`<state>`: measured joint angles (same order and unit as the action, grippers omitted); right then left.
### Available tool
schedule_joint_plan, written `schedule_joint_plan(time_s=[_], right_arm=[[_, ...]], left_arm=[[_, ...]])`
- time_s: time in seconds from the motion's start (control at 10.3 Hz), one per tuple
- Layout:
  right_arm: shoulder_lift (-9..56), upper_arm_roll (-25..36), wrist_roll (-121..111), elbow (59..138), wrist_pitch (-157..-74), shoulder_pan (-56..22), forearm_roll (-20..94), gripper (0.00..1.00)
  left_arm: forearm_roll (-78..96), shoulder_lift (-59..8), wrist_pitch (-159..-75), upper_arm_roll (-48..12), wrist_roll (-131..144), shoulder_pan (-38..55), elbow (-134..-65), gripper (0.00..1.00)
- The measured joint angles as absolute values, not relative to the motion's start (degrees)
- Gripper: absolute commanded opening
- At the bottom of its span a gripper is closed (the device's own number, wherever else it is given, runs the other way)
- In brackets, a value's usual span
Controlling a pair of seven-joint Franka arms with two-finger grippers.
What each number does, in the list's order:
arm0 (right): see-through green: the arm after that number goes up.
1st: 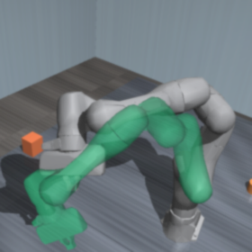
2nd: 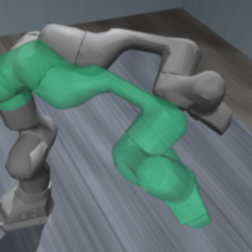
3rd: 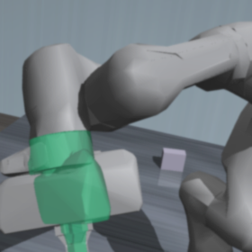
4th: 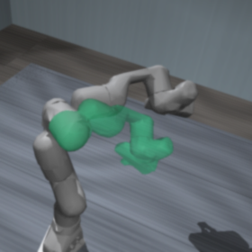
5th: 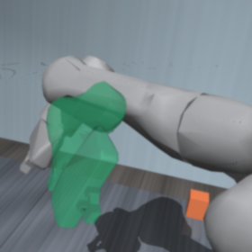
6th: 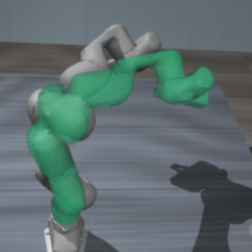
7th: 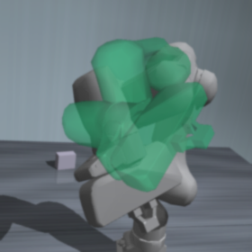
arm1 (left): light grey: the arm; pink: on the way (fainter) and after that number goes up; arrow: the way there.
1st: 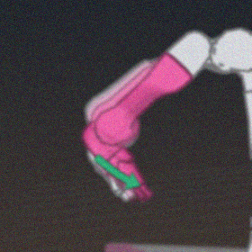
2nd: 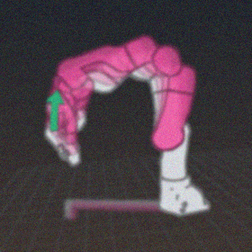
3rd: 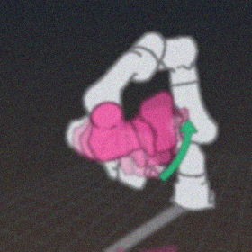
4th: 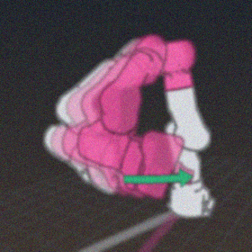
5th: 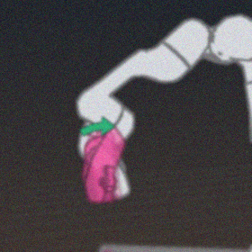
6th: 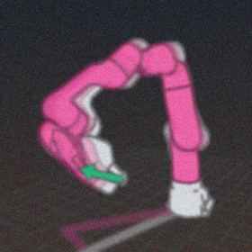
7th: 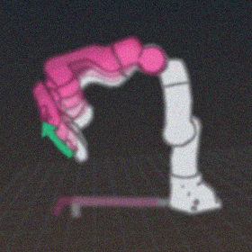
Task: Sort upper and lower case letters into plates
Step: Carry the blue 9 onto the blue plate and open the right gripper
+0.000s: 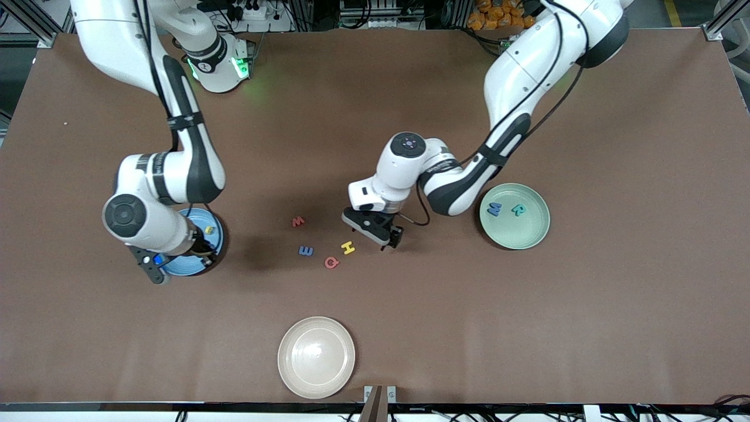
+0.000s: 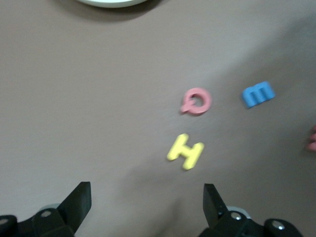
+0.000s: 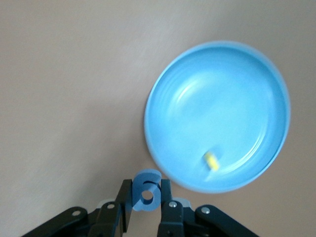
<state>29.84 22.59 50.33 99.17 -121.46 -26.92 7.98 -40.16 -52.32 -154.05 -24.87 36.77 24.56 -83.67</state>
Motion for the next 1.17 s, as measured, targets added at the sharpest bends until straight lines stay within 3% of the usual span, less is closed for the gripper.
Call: schedule_joint_plan(time_s=[0.29,0.39,0.49,0.59,0.88,0.98,1.17], right_arm=[[29.58,27.43,40.26,102.54,-121.95,-26.50,6.58,0.00],[29.22,28.35,38.29,103.99,-122.92,-26.47,6.57,0.00],[28.84,28.70,37.23,105.72,-124.67,-26.46,6.56,0.18],[28.69,28.72,36.54,107.72,-127.01,-26.46,6.53,0.98],[28.53,28.69,36.30,109.60,-127.90,-26.50,6.53,1.00],[28.22,28.66,36.30,109.59,-127.69,-26.55,6.53,1.00],[27.59,28.52,36.30,109.59,-127.47,-26.76,6.53,1.00]], left_arm=[[-40.16,-55.33,-161.97,-18.82,40.30,30.64,-82.42,1.00],[-40.16,-56.20,-162.98,-18.48,40.33,30.78,-82.35,0.93],[-40.16,-56.74,-163.41,-18.25,40.33,30.73,-82.11,0.89],[-40.16,-56.98,-163.77,-18.09,40.31,30.72,-81.71,0.89],[-40.16,-57.13,-164.97,-18.02,39.11,31.25,-80.94,0.79],[-40.17,-57.49,-166.82,-17.75,37.99,31.45,-80.94,0.65],[-40.17,-58.96,-171.21,-16.09,36.12,31.50,-80.93,0.62]])
